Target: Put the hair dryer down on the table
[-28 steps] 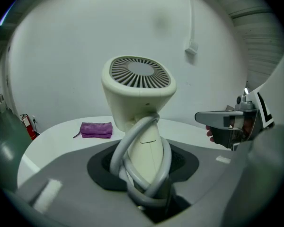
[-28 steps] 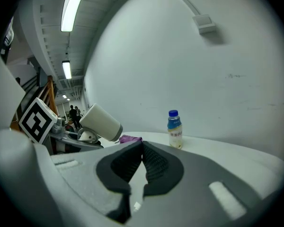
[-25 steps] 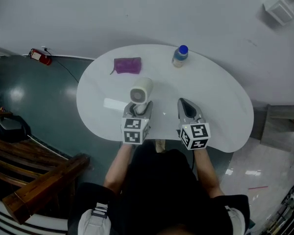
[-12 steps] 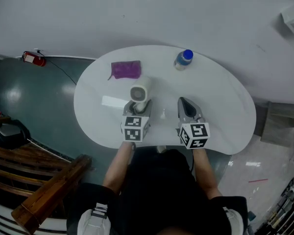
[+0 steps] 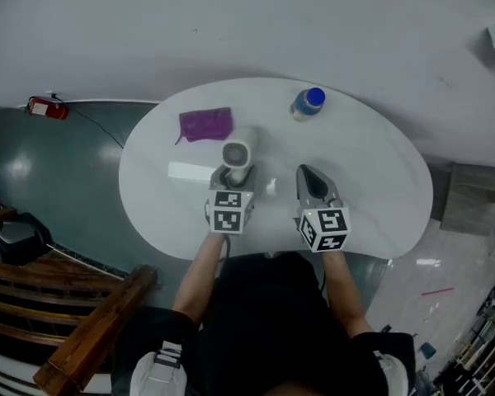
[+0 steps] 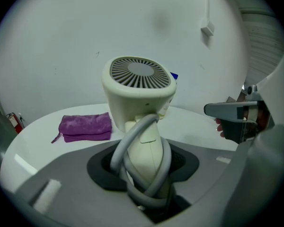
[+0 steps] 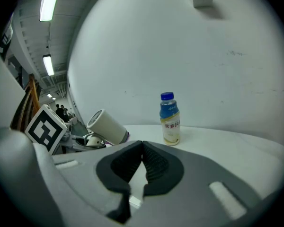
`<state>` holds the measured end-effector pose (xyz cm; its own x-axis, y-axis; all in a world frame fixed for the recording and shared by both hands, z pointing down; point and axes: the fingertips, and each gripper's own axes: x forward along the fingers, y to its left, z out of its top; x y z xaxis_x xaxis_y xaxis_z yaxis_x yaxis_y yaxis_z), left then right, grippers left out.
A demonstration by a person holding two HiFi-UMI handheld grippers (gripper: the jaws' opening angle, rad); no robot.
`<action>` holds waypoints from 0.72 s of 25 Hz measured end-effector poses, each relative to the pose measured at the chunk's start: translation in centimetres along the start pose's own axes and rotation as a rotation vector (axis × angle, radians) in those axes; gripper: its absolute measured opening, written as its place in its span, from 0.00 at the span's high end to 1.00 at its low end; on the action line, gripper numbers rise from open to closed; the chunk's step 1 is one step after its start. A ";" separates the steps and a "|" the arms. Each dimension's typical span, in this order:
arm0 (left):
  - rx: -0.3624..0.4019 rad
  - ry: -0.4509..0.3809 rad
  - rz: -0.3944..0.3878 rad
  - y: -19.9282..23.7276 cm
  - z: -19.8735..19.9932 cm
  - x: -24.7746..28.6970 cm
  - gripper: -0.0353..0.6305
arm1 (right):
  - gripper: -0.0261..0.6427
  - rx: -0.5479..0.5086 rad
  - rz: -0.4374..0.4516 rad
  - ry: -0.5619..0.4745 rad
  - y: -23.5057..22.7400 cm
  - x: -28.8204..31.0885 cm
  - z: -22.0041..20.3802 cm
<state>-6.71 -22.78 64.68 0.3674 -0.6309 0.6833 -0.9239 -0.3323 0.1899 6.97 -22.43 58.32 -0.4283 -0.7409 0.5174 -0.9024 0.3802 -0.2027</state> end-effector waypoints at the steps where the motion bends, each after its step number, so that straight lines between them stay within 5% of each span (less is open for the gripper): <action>1: 0.008 0.005 0.000 0.1 0.0 0.4 0.65 | 0.96 0.003 -0.004 0.002 -0.1 0.2 0.0; 18: 0.052 0.059 0.006 1.7 0.1 5.5 0.65 | 0.96 0.028 -0.032 0.044 -1.9 2.6 -0.2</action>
<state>-6.20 -26.84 68.72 0.3531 -0.5915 0.7249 -0.9189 -0.3652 0.1496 7.60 -24.93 60.24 -0.3975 -0.7271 0.5597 -0.9168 0.3406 -0.2085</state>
